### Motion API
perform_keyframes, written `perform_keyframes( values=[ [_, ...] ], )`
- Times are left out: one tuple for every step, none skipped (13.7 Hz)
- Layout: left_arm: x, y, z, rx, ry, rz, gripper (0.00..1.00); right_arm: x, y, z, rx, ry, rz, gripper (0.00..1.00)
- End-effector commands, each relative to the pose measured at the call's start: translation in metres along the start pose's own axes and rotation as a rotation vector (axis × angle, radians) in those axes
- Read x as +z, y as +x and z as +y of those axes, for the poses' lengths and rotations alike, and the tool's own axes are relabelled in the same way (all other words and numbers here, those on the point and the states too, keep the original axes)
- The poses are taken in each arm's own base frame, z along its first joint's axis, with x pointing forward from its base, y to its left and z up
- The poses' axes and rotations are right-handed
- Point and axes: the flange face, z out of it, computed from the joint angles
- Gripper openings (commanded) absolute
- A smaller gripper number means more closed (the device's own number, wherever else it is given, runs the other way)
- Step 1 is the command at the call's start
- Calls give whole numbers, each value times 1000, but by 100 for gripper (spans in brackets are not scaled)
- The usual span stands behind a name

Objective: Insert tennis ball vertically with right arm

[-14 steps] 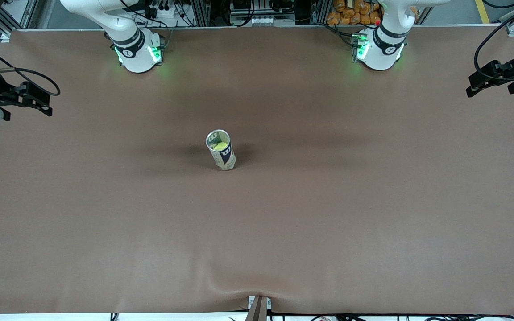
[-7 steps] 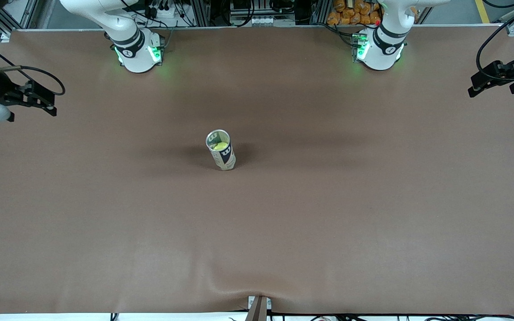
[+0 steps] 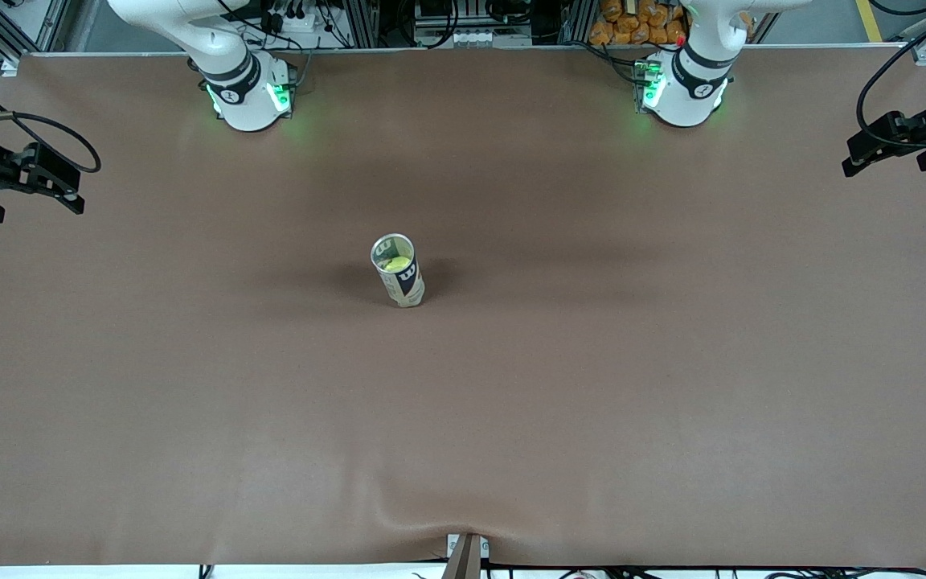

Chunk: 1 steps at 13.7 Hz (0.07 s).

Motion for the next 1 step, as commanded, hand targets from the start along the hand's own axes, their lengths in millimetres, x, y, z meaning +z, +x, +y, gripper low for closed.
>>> perform_keyframes(
  values=[
    [-1, 0, -1, 6, 6, -1, 100, -7, -3, 19, 32, 4, 14, 100]
  ],
)
